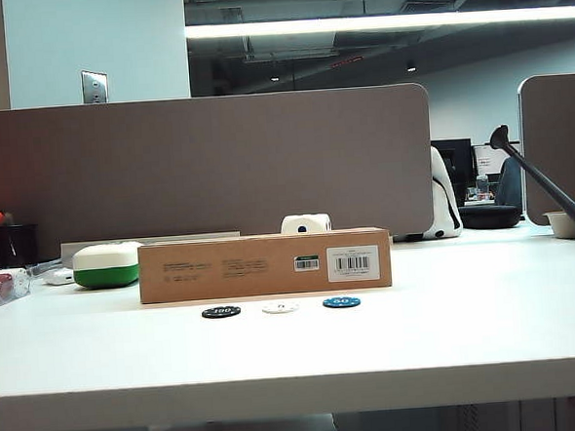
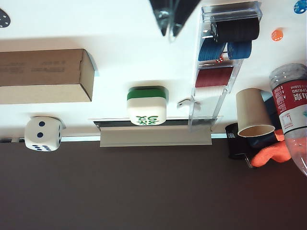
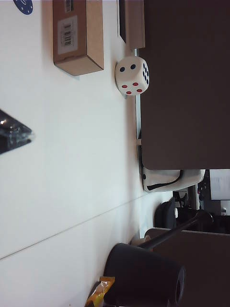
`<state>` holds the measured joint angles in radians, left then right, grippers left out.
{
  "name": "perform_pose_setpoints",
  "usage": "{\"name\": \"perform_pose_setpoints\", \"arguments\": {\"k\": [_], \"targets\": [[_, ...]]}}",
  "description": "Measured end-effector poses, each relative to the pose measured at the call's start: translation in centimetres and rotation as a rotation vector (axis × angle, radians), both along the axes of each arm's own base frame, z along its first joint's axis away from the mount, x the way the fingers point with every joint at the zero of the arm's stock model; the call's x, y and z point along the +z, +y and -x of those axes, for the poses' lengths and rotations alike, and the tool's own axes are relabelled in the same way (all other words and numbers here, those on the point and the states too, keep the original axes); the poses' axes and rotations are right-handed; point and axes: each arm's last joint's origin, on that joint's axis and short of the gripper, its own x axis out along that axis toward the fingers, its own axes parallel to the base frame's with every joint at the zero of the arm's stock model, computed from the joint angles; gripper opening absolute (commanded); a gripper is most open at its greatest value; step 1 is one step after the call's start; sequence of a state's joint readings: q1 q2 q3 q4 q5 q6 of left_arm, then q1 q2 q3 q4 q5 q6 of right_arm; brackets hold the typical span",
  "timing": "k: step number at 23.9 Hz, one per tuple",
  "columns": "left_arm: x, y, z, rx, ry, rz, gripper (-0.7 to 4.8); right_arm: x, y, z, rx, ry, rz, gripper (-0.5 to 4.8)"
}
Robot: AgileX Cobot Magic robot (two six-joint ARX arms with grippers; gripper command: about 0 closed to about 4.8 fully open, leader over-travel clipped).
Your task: Push the chip with the lowest value in the row forward next to the rectangular box.
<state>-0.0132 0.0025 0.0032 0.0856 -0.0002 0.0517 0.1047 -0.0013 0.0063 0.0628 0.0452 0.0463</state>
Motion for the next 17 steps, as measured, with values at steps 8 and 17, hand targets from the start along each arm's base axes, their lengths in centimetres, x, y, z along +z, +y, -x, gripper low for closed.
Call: {"name": "perform_pose_setpoints", "arguments": {"k": [8,17], "targets": [[0.0,0.0,0.0,0.0,0.0,0.0,-0.05,0.0,0.0,0.0,0.0,0.0,0.0,-0.09],[1.6,-0.5,0.0,-0.046,0.188,-0.007,-0.05,0.0,0.0,0.0,0.0,0.0,0.0,-0.09]]}}
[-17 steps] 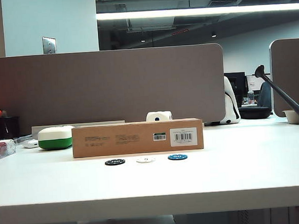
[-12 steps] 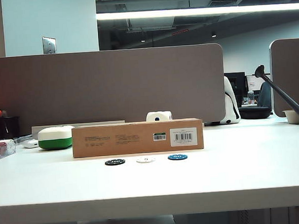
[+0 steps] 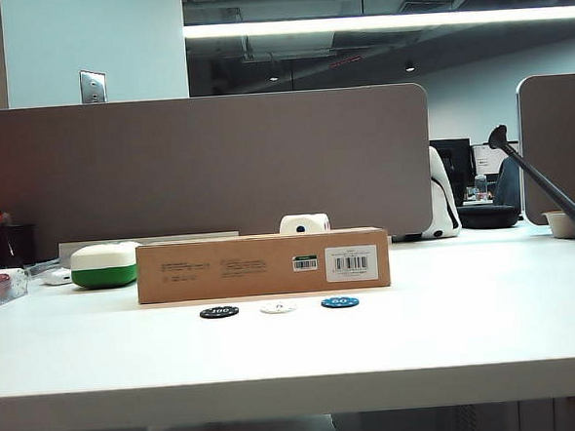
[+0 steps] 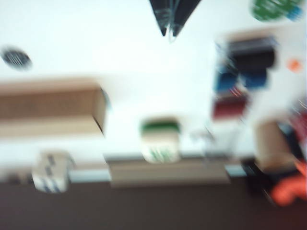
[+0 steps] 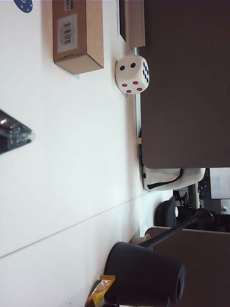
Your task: Push the chip with the lowest value in the row forward next to the rectangular box.
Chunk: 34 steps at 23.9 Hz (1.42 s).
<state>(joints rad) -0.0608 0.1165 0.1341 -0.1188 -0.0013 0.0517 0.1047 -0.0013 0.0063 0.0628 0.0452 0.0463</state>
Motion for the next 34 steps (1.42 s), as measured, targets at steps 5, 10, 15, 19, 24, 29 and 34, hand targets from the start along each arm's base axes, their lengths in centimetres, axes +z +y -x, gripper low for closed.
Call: {"name": "perform_pose_setpoints", "arguments": {"k": [5,10,15,19,24,29,34], "targets": [[1.6,-1.8,-1.2,-0.159,0.099,-0.014,-0.05,0.0,0.0,0.0,0.002,0.0,0.0,-0.09],[2.4,-6.3,-3.2,-0.425,0.22,-0.062,-0.05,0.0,0.0,0.0,0.004,0.001,-0.018,-0.09],[1.5,-7.7,-3.9,-0.484,0.272,-0.084,-0.05,0.0,0.3,0.0,0.123,0.036,-0.33,-0.09],[1.5,-7.7,-3.9,-0.48,0.271,-0.084,-0.05,0.0,0.8,0.1,0.28,0.085,-0.448,-0.09],[1.5,-7.7,-3.9,-0.481,0.271,-0.084,-0.05,0.6,1.1,0.3,0.433,0.086,-0.559,-0.09],[1.5,-7.7,-3.9,-0.48,0.271,-0.084,-0.05,4.3,0.6,0.8,0.291,0.073,-0.71,-0.1],[1.5,-7.7,-3.9,-0.48,0.271,-0.084,-0.05,8.7,1.0,-1.8,0.279,0.179,-0.584,-0.1]]}}
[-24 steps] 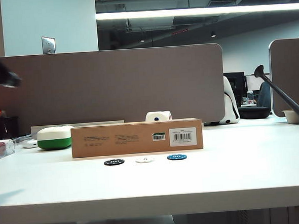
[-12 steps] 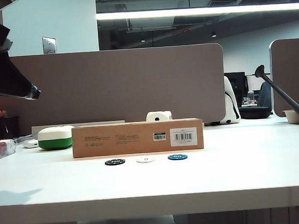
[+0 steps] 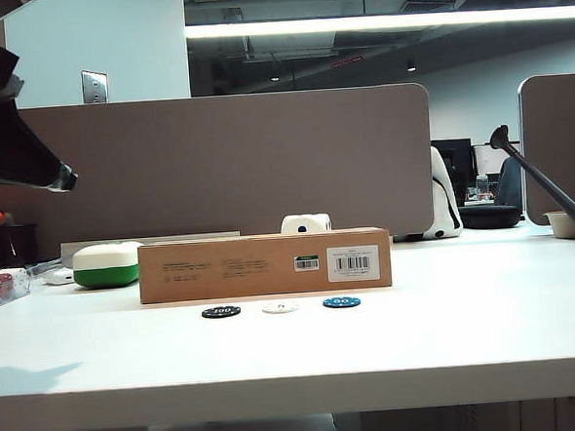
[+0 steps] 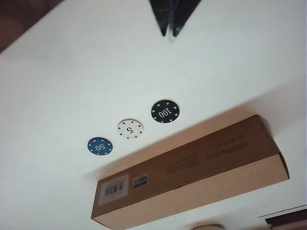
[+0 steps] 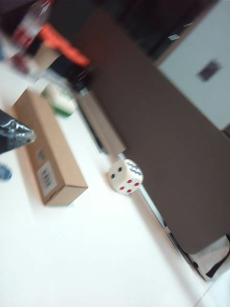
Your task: Push the chip with the lowest value in the row forward next to the rectangular box.
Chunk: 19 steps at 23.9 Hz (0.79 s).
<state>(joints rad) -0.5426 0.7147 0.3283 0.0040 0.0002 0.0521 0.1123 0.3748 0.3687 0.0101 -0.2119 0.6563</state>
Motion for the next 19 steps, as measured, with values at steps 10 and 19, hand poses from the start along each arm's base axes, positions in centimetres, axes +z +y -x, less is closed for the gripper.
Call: {"name": "perform_pose_setpoints", "arguments": {"k": [10,19], "targets": [[0.0,0.0,0.0,0.0,-0.001,0.0,-0.05,0.5,13.3,-14.1,0.651,0.358,0.336,0.09],[0.0,0.0,0.0,0.0,-0.001,0.001,-0.05,-6.7,20.6,-19.8,0.726,0.634,0.501,-0.07]]}}
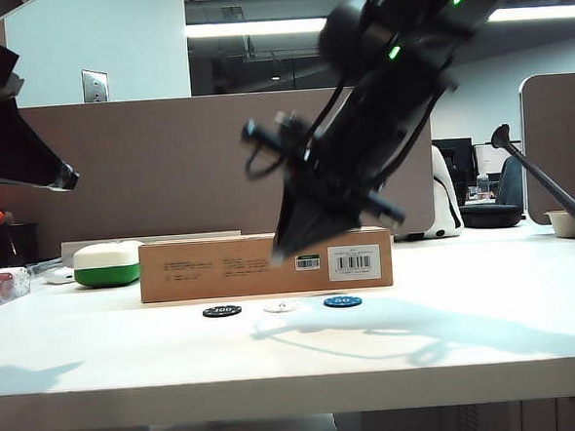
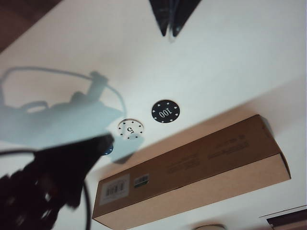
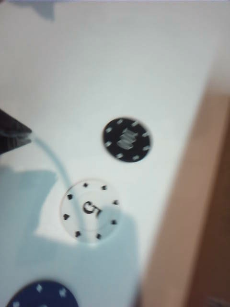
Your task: Push the chip with the lowest value in the row forward next to the rectangular box.
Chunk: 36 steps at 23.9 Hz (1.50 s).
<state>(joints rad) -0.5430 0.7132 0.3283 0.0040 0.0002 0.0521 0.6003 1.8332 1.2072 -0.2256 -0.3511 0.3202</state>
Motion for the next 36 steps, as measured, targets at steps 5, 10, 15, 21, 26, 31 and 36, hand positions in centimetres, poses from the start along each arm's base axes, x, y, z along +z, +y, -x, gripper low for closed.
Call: {"name": "perform_pose_setpoints", "arguments": {"k": [5,10,15,21,26,31,36], "targets": [[0.0,0.0,0.0,0.001,0.0,0.0,-0.05,-1.7,0.6,-0.4,-0.011,0.049,0.073,-0.07],[0.0,0.0,0.0,0.001,0.0,0.0,-0.05,-2.0,0.4,-0.6,-0.047,0.006,0.148,-0.07],[0.0,0.0,0.0,0.001,0.0,0.0,-0.05,-2.5,0.6,-0.6,-0.029,0.018,0.152,-0.07],[0.0,0.0,0.0,0.001,0.0,0.0,-0.05,-3.1,1.0,-0.5,-0.021,0.017,0.16,-0.07],[0.0,0.0,0.0,0.001,0.0,0.0,-0.05,-3.5,1.3,-0.9,-0.022,-0.003,0.147,-0.07],[0.0,0.0,0.0,0.001,0.0,0.0,-0.05,-3.5,1.5,-1.0,-0.042,-0.029,0.163,-0.07],[0.0,0.0,0.0,0.001,0.0,0.0,-0.05,-3.5,1.6,-1.2,-0.068,-0.059,0.18,-0.07]]}}
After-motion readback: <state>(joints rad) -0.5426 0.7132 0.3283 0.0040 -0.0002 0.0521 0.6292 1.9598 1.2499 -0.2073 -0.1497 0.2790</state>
